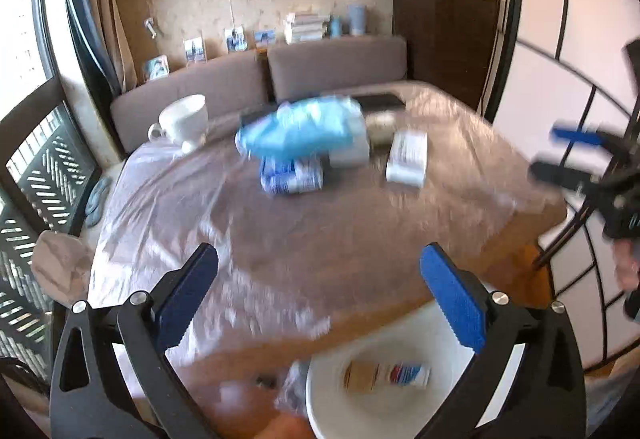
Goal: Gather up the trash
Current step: 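Move the left tool toward the blue plastic bag while the right tool approaches the white medicine box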
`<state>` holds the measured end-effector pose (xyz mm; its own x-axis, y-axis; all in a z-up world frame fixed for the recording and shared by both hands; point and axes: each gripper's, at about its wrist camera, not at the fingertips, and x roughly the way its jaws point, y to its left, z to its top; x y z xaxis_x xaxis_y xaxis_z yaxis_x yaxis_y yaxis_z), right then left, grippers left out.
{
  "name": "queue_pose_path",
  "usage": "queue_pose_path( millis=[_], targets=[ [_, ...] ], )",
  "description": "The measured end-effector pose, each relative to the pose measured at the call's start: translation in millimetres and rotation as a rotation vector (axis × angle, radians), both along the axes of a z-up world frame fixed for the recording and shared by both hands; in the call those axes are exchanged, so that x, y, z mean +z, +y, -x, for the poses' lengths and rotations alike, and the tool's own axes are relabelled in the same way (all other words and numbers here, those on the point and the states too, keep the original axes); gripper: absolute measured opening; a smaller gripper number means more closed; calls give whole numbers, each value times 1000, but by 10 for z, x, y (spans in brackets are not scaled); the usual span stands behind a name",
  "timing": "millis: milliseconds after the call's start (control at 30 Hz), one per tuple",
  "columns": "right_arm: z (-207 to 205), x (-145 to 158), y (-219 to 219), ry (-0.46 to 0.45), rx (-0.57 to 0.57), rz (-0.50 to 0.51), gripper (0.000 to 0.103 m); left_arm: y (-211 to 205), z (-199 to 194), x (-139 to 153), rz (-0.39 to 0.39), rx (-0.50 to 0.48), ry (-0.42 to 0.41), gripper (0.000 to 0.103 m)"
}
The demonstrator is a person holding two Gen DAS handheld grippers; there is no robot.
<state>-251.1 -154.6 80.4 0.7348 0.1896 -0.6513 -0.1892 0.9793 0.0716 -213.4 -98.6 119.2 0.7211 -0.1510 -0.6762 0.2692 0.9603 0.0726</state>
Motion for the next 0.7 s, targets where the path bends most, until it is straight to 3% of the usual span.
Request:
queue_pose_path(
  millis=[67, 133, 200, 433, 700],
  targets=[
    [-206, -44, -37, 19, -39, -22, 99, 9, -102, 4, -78, 14, -33, 102],
    [-414, -121, -117, 44, -66, -7, 99, -150, -201, -48, -210, -14, -88, 102],
    [-568, -244, -39, 67, -104, 34, 99, -197, -339, -111, -269, -50, -106, 102],
    [-1244, -641, 5, 192, -169, 36, 99, -330, -907, -286, -396, -113, -121, 102],
    [-1707, -878, 18, 260, -180, 18, 99, -482, -1474, -554, -504, -190, -112, 102]
  ],
)
